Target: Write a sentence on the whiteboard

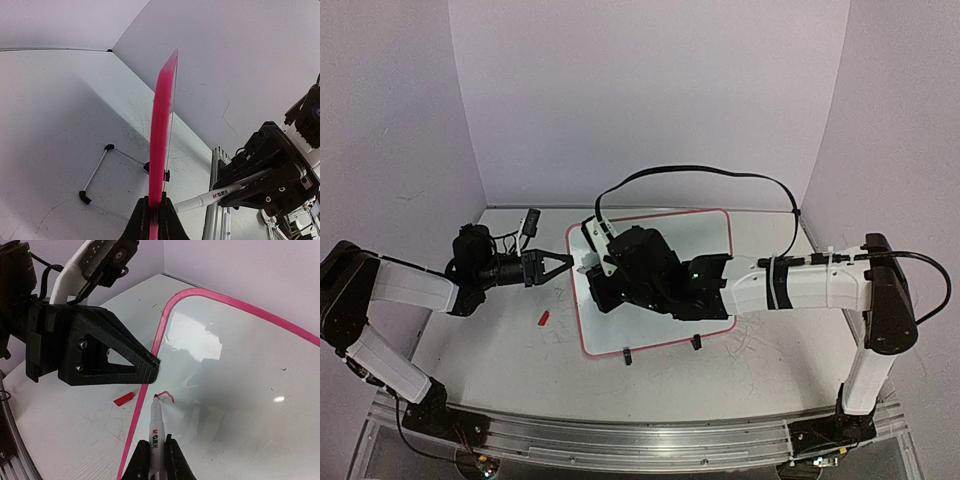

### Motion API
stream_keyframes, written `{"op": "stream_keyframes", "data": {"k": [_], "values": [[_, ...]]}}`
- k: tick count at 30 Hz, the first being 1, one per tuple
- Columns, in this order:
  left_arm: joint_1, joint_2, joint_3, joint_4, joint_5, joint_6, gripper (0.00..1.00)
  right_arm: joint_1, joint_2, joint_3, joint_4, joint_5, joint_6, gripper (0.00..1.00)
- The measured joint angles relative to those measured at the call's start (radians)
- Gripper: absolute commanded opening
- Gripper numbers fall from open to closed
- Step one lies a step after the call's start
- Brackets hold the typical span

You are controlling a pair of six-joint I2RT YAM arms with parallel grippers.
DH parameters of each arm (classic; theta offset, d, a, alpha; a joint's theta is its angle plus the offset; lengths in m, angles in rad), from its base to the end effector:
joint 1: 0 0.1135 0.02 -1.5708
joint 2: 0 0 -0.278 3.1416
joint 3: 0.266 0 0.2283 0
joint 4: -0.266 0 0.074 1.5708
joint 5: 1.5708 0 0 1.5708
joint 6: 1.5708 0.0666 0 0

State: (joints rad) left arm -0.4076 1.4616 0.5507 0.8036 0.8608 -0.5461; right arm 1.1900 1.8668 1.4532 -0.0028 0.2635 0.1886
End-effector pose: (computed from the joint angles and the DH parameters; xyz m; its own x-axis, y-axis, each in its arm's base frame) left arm 0.2452 -0.1609 0.2400 -0.5777 -0.1193 -0.8075 0.7613 0.2780 -0.5858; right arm 0.1846 0.4145 0.2899 -0.2991 -0.2601 -0.9181 -0.7653 0.6401 0.0680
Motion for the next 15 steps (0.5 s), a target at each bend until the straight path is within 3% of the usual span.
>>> {"op": "stream_keyframes", "data": {"k": [15], "values": [[0.0, 0.0, 0.0, 0.0, 0.0, 0.0, 0.0, 0.002, 0.005, -0.001, -0.021, -0.013, 0.023, 0.0]]}}
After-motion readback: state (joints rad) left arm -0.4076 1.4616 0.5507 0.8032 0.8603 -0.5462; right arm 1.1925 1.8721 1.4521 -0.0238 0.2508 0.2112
